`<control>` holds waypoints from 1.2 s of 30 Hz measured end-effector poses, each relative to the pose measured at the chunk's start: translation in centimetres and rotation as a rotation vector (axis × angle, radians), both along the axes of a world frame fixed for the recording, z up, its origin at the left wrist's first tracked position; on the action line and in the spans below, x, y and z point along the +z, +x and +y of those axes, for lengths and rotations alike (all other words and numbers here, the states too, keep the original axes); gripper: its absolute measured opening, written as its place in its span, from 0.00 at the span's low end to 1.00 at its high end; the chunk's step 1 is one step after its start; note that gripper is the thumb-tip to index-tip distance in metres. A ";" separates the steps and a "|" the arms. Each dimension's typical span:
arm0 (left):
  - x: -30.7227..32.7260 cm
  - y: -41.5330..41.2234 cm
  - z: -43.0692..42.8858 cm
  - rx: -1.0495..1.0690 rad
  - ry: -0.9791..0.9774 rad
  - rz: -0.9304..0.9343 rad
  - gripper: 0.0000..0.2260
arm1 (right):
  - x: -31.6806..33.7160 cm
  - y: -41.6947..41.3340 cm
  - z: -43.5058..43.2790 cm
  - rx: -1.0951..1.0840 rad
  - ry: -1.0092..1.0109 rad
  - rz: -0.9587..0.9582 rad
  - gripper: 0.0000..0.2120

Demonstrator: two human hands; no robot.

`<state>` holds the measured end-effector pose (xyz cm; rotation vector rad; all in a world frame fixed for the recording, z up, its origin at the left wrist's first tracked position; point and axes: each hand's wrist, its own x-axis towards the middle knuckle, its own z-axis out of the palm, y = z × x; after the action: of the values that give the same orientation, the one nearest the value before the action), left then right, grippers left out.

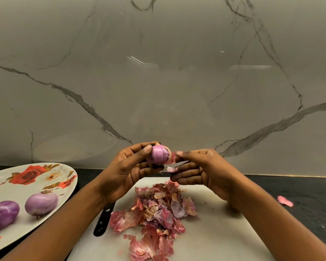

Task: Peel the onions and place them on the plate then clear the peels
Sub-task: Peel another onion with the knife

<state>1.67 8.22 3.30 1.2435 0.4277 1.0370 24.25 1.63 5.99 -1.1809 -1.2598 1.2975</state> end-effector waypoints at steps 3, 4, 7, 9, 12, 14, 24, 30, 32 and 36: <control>-0.2 -0.1 -0.1 -0.039 0.022 0.045 0.21 | 0.1 -0.1 -0.1 0.050 -0.013 0.035 0.21; -0.3 -0.1 0.0 -0.048 0.036 0.060 0.21 | 0.1 -0.1 -0.2 0.065 -0.006 0.031 0.22; -0.4 -0.4 0.1 -0.061 0.070 0.100 0.22 | -0.2 -0.1 -0.1 0.060 0.014 0.007 0.24; -0.4 -0.4 0.0 -0.065 0.086 0.118 0.21 | -0.2 0.0 0.0 0.036 0.016 -0.007 0.21; -0.5 -0.4 0.0 -0.071 0.110 0.139 0.21 | -0.3 0.0 0.0 0.020 0.016 -0.020 0.14; -0.5 -0.4 0.0 -0.064 0.124 0.162 0.22 | -0.3 -0.1 -0.1 0.012 0.013 -0.032 0.11; -0.3 -0.5 -0.1 -0.062 0.117 0.121 0.21 | -0.4 -0.5 -0.2 -0.039 0.080 -0.051 0.05; -0.2 -0.4 -0.3 -0.038 0.137 0.142 0.23 | -0.3 -0.2 -0.2 -0.008 0.066 -0.026 0.07; -0.3 -0.4 -0.3 -0.043 0.151 0.154 0.24 | -0.5 -0.3 -0.1 0.002 0.068 -0.048 0.06; -0.6 -0.5 -0.1 -0.062 0.162 0.170 0.24 | -0.7 -0.4 0.0 -0.006 0.085 -0.089 0.04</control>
<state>1.17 8.14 2.74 1.4879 0.4397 0.9307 23.88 1.66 5.30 -1.1923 -1.3615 1.1858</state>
